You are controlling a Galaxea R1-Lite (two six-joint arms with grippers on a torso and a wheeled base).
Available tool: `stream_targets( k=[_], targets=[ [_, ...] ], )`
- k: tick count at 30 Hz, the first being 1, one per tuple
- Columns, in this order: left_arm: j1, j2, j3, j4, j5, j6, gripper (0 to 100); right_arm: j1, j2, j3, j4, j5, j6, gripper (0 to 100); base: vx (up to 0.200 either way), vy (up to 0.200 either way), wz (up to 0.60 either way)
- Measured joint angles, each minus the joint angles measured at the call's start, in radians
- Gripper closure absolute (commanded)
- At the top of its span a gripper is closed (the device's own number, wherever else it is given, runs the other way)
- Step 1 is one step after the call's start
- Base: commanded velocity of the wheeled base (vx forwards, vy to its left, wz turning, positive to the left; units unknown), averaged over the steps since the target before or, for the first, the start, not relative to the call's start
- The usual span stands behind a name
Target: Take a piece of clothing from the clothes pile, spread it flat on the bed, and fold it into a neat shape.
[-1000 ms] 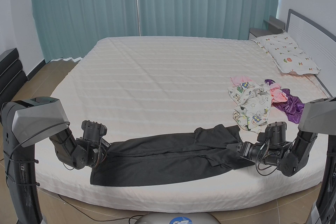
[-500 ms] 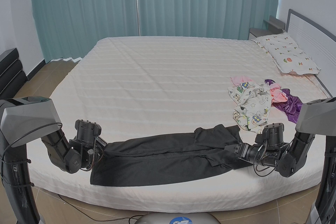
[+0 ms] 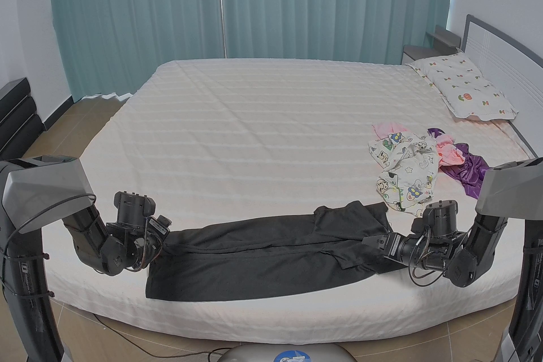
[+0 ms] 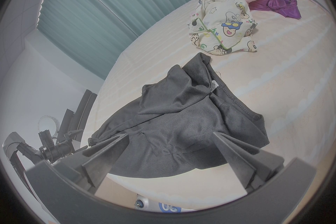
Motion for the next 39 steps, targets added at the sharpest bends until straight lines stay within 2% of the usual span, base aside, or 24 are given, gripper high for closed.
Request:
stream_targets(
  k=[7, 8, 24, 33, 39],
  targets=[
    [0.001, 0.052, -0.040, 0.002, 0.004, 0.024, 0, 0.003, 0.004, 0.000, 0.000, 0.000, 0.000, 0, 0.000, 0.000, 0.00],
    [0.001, 0.058, -0.043, 0.003, 0.006, 0.028, 100, 0.003, 0.004, 0.000, 0.000, 0.000, 0.000, 0, 0.000, 0.000, 0.00],
    [0.009, 0.051, -0.016, 0.031, 0.033, 0.041, 100, 0.004, 0.003, -0.003, 0.001, 0.000, 0.007, 0, 0.000, 0.000, 0.00],
    [0.007, 0.029, -0.013, -0.032, 0.042, 0.034, 100, 0.012, 0.007, -0.042, 0.010, -0.003, 0.091, 0, 0.000, 0.000, 0.00],
    [0.008, 0.021, -0.010, -0.042, 0.043, 0.021, 100, 0.016, 0.022, -0.110, 0.045, -0.057, 0.150, 0, 0.000, 0.000, 0.00]
  ],
)
